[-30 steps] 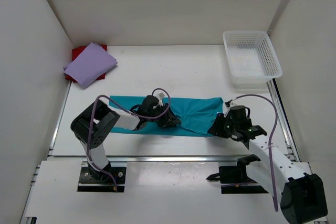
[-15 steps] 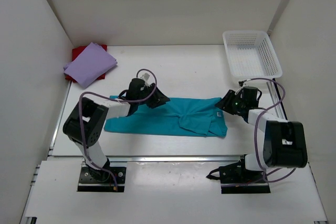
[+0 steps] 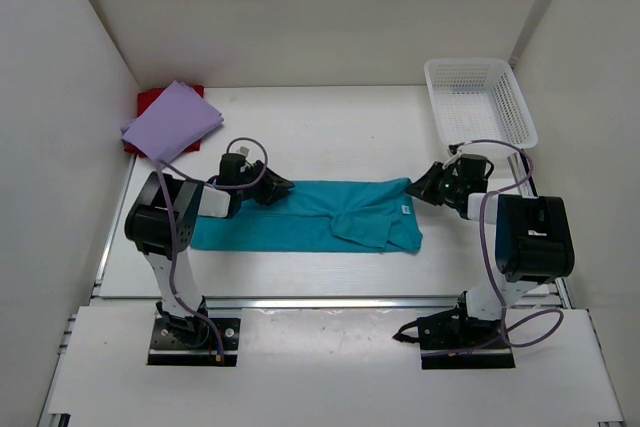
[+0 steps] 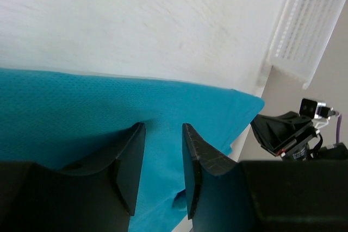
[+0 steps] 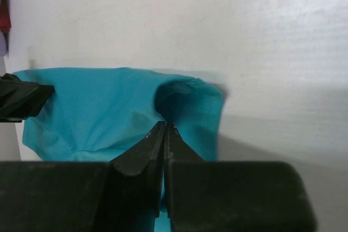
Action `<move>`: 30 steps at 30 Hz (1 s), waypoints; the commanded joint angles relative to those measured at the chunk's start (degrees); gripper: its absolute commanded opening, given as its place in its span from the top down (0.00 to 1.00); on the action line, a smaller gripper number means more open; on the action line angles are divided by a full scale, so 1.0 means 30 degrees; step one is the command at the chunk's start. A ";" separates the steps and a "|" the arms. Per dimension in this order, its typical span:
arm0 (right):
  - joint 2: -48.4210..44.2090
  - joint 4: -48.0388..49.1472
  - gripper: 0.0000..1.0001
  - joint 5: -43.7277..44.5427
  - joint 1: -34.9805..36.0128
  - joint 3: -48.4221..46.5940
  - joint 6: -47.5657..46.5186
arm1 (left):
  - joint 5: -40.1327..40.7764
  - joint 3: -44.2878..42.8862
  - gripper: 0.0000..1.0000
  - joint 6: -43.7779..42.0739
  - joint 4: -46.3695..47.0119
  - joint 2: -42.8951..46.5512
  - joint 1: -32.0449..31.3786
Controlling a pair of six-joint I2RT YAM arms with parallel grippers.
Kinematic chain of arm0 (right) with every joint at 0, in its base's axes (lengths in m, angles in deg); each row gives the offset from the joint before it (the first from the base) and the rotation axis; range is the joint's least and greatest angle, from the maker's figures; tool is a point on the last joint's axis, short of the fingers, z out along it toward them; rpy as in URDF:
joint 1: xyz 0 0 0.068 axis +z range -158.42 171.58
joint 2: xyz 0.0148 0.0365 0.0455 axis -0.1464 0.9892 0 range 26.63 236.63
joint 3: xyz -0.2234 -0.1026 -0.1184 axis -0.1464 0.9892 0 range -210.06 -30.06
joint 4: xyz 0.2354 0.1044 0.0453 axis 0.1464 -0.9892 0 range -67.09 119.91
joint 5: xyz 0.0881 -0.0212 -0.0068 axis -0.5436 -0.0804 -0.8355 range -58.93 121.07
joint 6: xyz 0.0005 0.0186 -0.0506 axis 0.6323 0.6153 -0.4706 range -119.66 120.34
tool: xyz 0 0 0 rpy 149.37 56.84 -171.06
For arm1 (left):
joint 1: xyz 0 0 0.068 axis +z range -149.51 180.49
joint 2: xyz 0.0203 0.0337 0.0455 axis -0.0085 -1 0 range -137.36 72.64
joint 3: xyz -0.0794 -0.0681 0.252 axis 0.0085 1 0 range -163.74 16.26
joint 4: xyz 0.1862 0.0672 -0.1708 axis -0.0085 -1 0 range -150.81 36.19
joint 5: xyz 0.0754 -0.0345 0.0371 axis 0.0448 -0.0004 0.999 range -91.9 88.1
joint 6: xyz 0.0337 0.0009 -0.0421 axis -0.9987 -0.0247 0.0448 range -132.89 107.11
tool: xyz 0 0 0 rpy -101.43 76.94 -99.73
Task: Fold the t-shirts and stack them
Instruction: Fold the other side of the tshirt into a rectangle, then rotate the tshirt 90 degrees
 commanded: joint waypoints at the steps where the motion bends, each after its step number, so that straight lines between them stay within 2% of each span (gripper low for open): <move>1: 0.0212 0.1556 1.00 -0.0400 -0.0361 -0.1106 0.0197 | 0.0960 0.0935 0.56 0.0148 0.0516 0.0349 0.1249; 7: 0.1676 0.1585 0.98 -0.1453 -0.0541 -0.2251 0.0404 | 0.0934 0.1700 0.56 0.1290 0.2040 0.0613 0.2715; 8: 0.1909 0.1614 0.95 -0.1802 -0.0306 -0.2599 0.0170 | 0.0846 0.1584 0.56 0.1319 0.2127 0.0497 0.2543; 10: 0.2437 0.1905 0.80 -0.2944 0.0454 -0.3010 -0.0328 | 0.0757 0.1554 0.56 0.1407 0.2273 0.0524 0.2337; 13: 0.3434 0.2288 0.73 -0.4208 0.1188 -0.3568 -0.0446 | 0.0641 0.1670 0.57 0.1525 0.2654 0.0379 0.2190; 22: 0.4958 0.1409 0.71 -0.2831 0.2448 -0.5063 -0.1620 | 0.0699 0.1876 0.59 0.1436 0.2713 0.0672 0.1780; 30: 0.6187 0.1789 0.62 -0.2507 0.2420 -0.6466 -0.1415 | 0.0845 0.1905 0.61 0.1495 0.2773 0.0612 0.1722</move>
